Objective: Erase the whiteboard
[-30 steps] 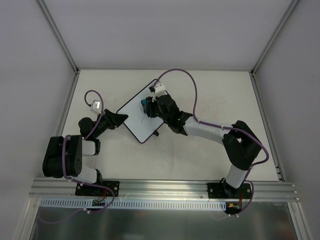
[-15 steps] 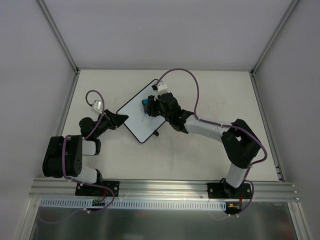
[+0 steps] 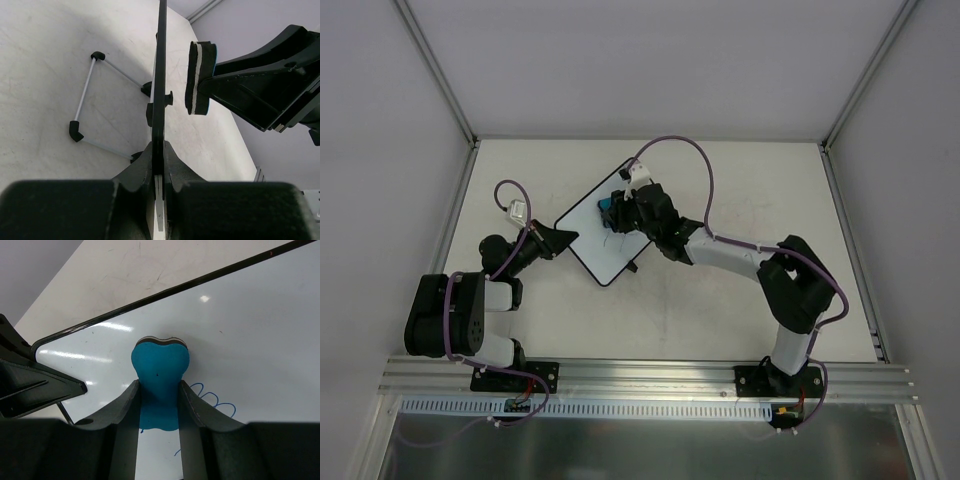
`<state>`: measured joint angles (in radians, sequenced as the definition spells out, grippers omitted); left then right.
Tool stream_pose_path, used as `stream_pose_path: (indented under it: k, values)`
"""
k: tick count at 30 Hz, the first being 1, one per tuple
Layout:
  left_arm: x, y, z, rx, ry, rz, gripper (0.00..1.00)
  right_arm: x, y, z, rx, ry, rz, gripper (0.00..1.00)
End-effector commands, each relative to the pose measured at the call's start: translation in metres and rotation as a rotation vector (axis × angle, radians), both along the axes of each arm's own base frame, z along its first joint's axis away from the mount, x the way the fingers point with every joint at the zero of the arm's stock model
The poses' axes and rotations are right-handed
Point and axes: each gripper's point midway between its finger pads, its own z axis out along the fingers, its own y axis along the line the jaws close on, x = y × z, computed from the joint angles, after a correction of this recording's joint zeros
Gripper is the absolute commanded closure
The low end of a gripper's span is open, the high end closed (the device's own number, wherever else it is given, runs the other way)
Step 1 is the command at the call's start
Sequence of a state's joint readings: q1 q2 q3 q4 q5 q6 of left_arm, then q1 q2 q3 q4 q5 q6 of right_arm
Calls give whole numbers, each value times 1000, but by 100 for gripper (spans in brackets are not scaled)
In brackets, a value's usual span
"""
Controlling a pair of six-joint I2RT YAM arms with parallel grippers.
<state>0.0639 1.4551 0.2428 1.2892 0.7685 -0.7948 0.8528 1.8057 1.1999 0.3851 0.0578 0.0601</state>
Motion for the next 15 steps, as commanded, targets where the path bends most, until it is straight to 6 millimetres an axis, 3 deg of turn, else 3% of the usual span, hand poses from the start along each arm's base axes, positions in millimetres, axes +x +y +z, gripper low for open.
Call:
stream_pose_path:
  k: [1,15]
  values:
    - [1,-1,73,68,-433,-5,100,8,16,32,85,-55,27,100]
    - [2,0,63,75,-405,8,100,34,17,32,124,-81,-98,100]
